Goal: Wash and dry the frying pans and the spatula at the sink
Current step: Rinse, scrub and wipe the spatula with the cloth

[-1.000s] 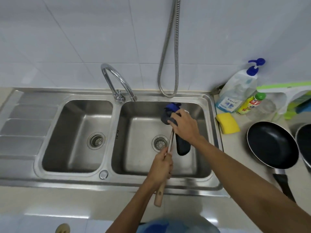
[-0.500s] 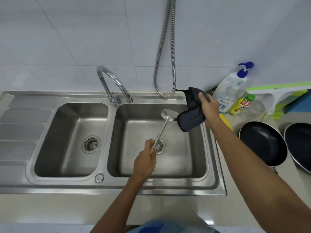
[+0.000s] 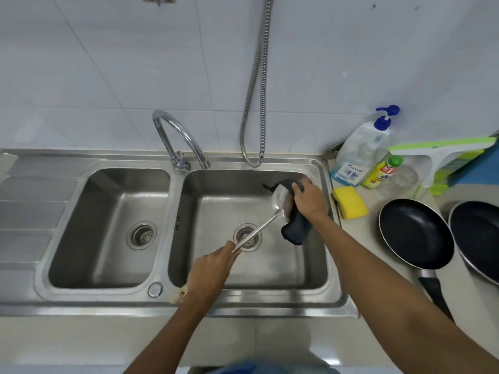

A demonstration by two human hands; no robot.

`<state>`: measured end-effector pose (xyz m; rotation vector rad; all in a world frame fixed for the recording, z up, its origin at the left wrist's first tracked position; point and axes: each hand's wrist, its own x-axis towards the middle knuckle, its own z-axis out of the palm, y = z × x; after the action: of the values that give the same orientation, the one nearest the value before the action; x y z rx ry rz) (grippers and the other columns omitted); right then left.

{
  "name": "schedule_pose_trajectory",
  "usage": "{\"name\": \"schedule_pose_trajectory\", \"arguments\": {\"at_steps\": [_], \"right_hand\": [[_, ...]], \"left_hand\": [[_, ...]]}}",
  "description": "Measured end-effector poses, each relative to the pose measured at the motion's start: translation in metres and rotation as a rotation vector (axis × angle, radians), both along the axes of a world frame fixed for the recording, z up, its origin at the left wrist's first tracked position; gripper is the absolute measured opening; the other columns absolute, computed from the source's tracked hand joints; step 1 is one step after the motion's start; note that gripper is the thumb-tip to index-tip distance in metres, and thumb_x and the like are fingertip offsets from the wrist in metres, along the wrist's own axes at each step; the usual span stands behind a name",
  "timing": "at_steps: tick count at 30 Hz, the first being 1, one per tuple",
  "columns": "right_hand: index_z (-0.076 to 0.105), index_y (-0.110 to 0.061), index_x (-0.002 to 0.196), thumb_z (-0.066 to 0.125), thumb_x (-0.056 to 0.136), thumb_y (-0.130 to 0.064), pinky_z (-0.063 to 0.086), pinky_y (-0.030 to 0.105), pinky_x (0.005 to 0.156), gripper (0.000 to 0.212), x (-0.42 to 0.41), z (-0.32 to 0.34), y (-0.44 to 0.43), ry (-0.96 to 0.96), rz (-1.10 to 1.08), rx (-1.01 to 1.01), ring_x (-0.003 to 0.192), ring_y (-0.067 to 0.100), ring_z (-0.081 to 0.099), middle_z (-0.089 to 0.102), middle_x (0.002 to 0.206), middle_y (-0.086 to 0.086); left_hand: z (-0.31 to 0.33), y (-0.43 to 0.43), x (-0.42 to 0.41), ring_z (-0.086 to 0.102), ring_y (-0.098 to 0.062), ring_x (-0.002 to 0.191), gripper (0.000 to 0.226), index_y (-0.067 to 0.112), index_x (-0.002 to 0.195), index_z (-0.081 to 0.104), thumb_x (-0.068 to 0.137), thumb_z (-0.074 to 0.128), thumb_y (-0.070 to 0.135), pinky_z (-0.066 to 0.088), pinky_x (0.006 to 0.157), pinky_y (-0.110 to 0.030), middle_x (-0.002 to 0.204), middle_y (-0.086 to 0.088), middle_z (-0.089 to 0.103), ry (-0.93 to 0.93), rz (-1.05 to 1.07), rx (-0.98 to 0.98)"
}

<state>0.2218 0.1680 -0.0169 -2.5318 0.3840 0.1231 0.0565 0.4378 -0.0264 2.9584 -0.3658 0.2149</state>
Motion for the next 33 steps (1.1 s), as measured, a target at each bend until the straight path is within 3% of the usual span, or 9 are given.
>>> {"name": "schedule_pose_trajectory", "arguments": {"at_steps": [5, 9, 12, 20, 22, 24, 26, 28, 33], "right_hand": [[0.058, -0.012, 0.119, 0.039, 0.106, -0.043, 0.05, 0.045, 0.082, 0.039, -0.008, 0.013, -0.015, -0.163, -0.145, -0.072, 0.107, 0.042, 0.059, 0.061, 0.116, 0.021], [0.061, -0.019, 0.12, 0.043, 0.105, -0.046, 0.052, 0.04, 0.082, 0.036, -0.028, 0.044, 0.018, -0.352, 0.15, -0.045, 0.106, 0.029, 0.059, 0.06, 0.117, 0.009], [0.065, -0.024, 0.121, 0.048, 0.103, -0.046, 0.055, 0.037, 0.072, 0.034, -0.04, 0.043, 0.046, -0.414, 0.362, -0.163, 0.106, 0.021, 0.057, 0.059, 0.116, 0.001], [0.068, -0.017, 0.114, 0.048, 0.103, -0.042, 0.048, 0.038, 0.088, 0.034, 0.023, 0.016, -0.003, -0.024, 0.086, -0.014, 0.109, 0.036, 0.063, 0.07, 0.116, 0.013], [0.068, -0.015, 0.113, 0.049, 0.103, -0.041, 0.048, 0.038, 0.085, 0.033, 0.016, 0.011, -0.018, -0.036, 0.025, -0.007, 0.108, 0.038, 0.063, 0.07, 0.115, 0.016], [0.068, -0.014, 0.11, 0.05, 0.103, -0.041, 0.048, 0.039, 0.08, 0.034, 0.002, 0.014, -0.032, -0.102, -0.009, -0.024, 0.104, 0.039, 0.064, 0.07, 0.11, 0.019], [0.069, -0.016, 0.113, 0.052, 0.102, -0.04, 0.049, 0.04, 0.079, 0.032, -0.014, 0.023, -0.046, -0.153, -0.01, -0.11, 0.102, 0.04, 0.063, 0.069, 0.108, 0.019], [0.069, -0.018, 0.12, 0.054, 0.101, -0.04, 0.049, 0.042, 0.082, 0.033, -0.032, 0.037, -0.061, -0.167, 0.02, -0.206, 0.104, 0.041, 0.062, 0.067, 0.112, 0.019], [0.067, -0.03, 0.123, 0.054, 0.1, -0.047, 0.055, 0.043, 0.077, 0.032, -0.083, 0.063, -0.106, -0.171, 0.104, -0.368, 0.105, 0.03, 0.062, 0.063, 0.117, 0.004]], "left_hand": [[0.001, 0.014, 0.01, 0.061, -0.026, 0.043, 0.036, 0.019, 0.09, 0.052, 0.104, 0.045, 0.052, 0.048, 0.037, -0.032, 0.053, 0.002, 0.059, 0.043, 0.115, -0.035], [0.002, 0.013, 0.02, 0.062, -0.029, 0.045, 0.031, 0.02, 0.094, 0.048, 0.101, 0.047, 0.051, 0.049, 0.041, -0.034, 0.056, 0.002, 0.061, 0.097, 0.095, -0.07], [0.004, 0.004, 0.025, 0.059, -0.025, 0.042, 0.029, 0.021, 0.094, 0.047, 0.102, 0.051, 0.049, 0.048, 0.041, -0.033, 0.056, 0.003, 0.06, 0.102, 0.041, -0.1], [0.012, 0.002, 0.017, 0.053, -0.023, 0.038, 0.039, 0.02, 0.09, 0.045, 0.104, 0.035, 0.055, 0.044, 0.037, -0.032, 0.052, 0.004, 0.055, 0.109, 0.077, -0.105], [0.018, -0.004, 0.022, 0.057, -0.027, 0.048, 0.036, 0.02, 0.091, 0.042, 0.103, 0.039, 0.053, 0.048, 0.045, -0.037, 0.058, 0.001, 0.059, 0.183, 0.179, -0.234], [0.022, -0.008, 0.031, 0.053, -0.024, 0.052, 0.038, 0.018, 0.087, 0.043, 0.101, 0.046, 0.054, 0.045, 0.051, -0.038, 0.061, 0.001, 0.057, 0.309, 0.251, -0.498], [0.026, -0.01, 0.039, 0.042, -0.015, 0.05, 0.045, 0.013, 0.083, 0.047, 0.096, 0.054, 0.055, 0.038, 0.047, -0.033, 0.058, 0.007, 0.048, 0.511, 0.284, -0.925], [0.032, -0.017, 0.043, 0.038, -0.011, 0.048, 0.043, 0.007, 0.093, 0.059, 0.098, 0.057, 0.05, 0.029, 0.042, -0.023, 0.057, 0.007, 0.04, 0.773, 0.386, -1.298], [0.036, -0.039, 0.05, 0.041, -0.008, 0.05, 0.045, -0.001, 0.117, 0.064, 0.107, 0.046, 0.039, 0.031, 0.037, -0.017, 0.059, 0.003, 0.045, 1.028, 0.531, -1.582]]}}
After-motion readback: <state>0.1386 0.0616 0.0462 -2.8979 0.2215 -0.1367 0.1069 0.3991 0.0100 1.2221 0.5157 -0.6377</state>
